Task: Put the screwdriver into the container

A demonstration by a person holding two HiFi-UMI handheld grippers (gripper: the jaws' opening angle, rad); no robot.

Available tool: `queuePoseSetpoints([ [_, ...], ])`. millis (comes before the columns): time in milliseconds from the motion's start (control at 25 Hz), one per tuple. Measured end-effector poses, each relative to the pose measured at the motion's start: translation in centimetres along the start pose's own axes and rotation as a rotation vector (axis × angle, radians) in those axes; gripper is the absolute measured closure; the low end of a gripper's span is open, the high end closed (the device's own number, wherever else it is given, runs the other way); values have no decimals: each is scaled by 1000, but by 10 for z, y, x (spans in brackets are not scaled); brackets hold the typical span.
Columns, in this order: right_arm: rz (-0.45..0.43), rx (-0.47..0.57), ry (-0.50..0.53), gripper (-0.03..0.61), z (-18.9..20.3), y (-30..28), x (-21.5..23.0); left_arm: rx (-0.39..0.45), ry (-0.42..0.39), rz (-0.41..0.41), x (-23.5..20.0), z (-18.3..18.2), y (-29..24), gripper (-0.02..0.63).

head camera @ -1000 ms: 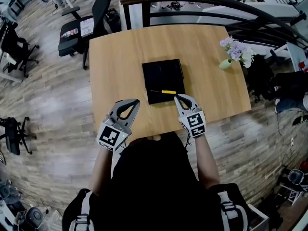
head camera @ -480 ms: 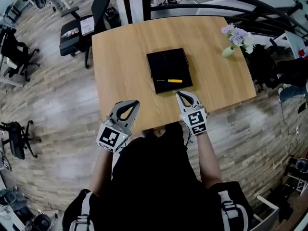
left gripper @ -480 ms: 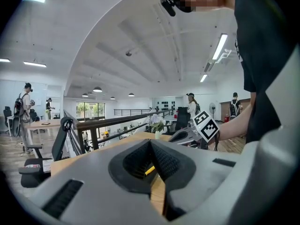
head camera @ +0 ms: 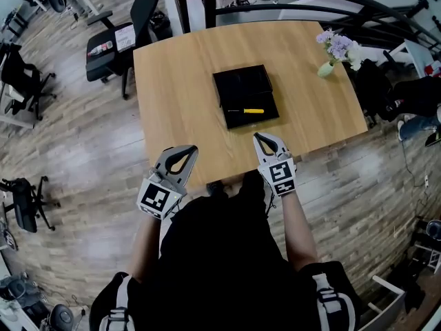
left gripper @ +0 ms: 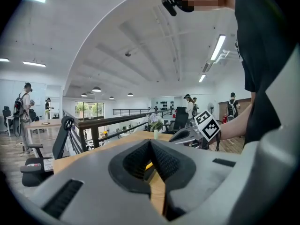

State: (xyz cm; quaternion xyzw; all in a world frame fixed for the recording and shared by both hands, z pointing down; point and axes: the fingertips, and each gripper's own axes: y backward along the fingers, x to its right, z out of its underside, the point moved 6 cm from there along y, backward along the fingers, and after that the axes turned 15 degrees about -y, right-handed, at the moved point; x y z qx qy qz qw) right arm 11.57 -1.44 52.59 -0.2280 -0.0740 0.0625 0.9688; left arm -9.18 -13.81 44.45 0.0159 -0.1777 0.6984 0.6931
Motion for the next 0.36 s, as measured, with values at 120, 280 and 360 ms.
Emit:
queuePoseSetpoints([
  [120,17,8,-2,549,0,7,0,16,-14,12,2,-2,-2,591],
  [280,31,11,-8,549,1,12,2,-2,-5,30,5,-3,-5,591],
  [360,35,10,-12,549,2,13,3,13,-3,31,6,-6,-6,591],
])
